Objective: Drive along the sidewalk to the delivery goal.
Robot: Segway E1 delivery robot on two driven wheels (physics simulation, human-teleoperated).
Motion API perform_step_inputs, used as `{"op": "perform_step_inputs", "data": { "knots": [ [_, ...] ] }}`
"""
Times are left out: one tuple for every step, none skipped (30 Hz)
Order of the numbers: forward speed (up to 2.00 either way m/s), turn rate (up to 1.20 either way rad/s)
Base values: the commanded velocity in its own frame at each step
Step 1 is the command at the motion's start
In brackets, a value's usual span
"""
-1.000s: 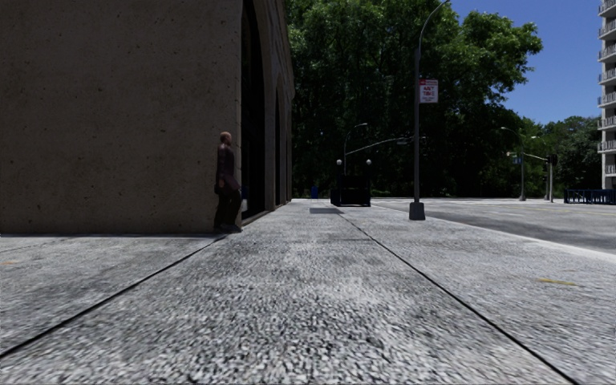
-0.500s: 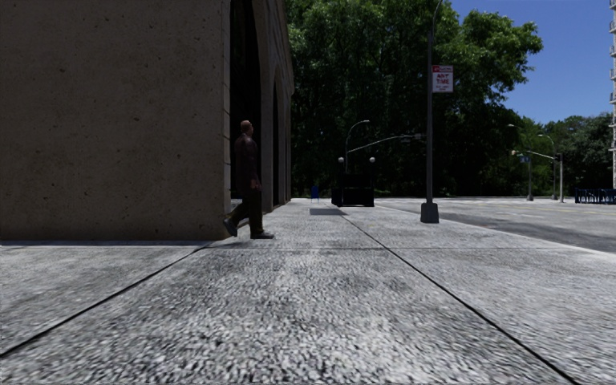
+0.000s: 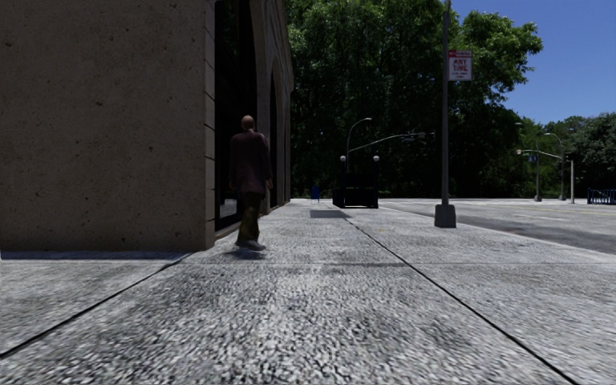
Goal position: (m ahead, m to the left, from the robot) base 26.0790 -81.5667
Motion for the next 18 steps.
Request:
{"op": "perform_step_inputs", "data": {
  "knots": [
    [1.81,-0.54],
    [1.81,-0.58],
    [1.81,-0.59],
    [1.81,-0.59],
    [1.81,-0.59],
    [1.82,-0.59],
    [1.87,-0.59],
    [2.0,-0.59],
    [2.0,-0.59],
    [2.0,-0.59],
    [2.0,-0.55],
    [2.0,-0.37],
    [2.0,-0.27],
    [2.0,-0.27],
    [2.0,-0.26],
    [2.0,-0.25],
    [2.0,-0.25],
    [2.0,-0.25]
  ]
}}
